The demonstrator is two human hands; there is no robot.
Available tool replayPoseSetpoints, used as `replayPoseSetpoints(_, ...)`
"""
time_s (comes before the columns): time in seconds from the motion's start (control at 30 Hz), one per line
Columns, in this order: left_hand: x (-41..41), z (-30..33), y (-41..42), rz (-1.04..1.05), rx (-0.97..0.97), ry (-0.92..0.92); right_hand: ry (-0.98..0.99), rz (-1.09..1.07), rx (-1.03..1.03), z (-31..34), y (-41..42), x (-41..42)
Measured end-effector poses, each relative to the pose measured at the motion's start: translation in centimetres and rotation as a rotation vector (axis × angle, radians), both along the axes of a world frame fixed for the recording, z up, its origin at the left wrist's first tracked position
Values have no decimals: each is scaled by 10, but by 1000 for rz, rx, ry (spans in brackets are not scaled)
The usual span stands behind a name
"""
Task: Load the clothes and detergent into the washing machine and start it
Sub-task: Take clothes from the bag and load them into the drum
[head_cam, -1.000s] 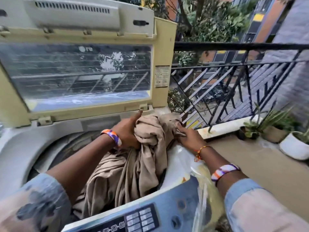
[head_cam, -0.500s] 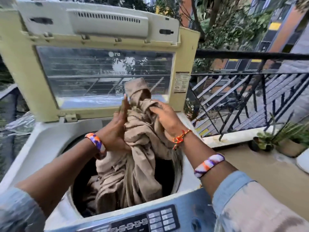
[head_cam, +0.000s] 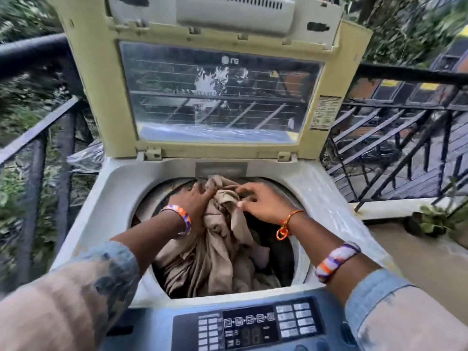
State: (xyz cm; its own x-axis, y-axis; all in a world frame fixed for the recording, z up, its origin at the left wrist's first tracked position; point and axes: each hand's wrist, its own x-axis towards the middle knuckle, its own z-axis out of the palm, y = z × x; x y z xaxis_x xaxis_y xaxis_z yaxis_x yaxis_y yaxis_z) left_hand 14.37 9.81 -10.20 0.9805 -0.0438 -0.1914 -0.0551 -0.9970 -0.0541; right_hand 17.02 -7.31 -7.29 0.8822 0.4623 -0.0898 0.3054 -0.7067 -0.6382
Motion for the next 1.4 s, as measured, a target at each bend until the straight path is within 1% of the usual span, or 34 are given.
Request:
replayPoseSetpoints(0.1, 4, -12, -1, 60, -18, 251, 22, -28, -163, -3, -16, 2)
replayPoseSetpoints(0.2, 7, -11, -1, -9, 53, 366, 41, -10, -265, -8, -24, 0)
replayPoseSetpoints(0.23, 8, -16, 4, -38, 18, 385, 50, -3, -287, -9, -25, -2)
replayPoseSetpoints(0.3, 15, -24, 14, -112, -24, 358, 56, 0, -326, -10, -26, -5)
replayPoseSetpoints(0.37, 22, -27, 20, -112, -44, 311, 62, 10, -339, -11, -24, -6)
replayPoseSetpoints(0.47, 24, -10, 18, -139, -75, 181, 54, 9, -321, -6, -22, -4)
replayPoseSetpoints(0.53, 23, 6, 17, -141, -84, -24, 14, 13, -326, 0, -19, -2)
replayPoseSetpoints(0.6, 19, 26, 18, -80, -125, -271, -32, 16, -320, 7, -14, 0)
replayPoseSetpoints(0.67, 20, 48, 20, -32, -171, -479, -77, 13, -303, 14, -7, 4)
replayPoseSetpoints(0.7, 23, 58, 21, -13, -186, -557, -101, 7, -290, 18, -4, 6)
replayPoseSetpoints(0.77, 31, 76, 23, 15, -195, -646, -141, -4, -257, 27, 3, 8)
replayPoseSetpoints(0.87, 43, 97, 23, 44, -163, -682, -211, -8, -229, 43, 9, 11)
replayPoseSetpoints(1.03, 60, 109, 28, 96, -108, -622, -278, -28, -188, 58, 12, 9)
replayPoseSetpoints(1.2, 68, 119, 34, 111, -100, -569, -299, -61, -178, 70, 6, 10)
replayPoseSetpoints(1.4, 75, 132, 33, 94, -96, -562, -291, -92, -178, 77, -4, 8)
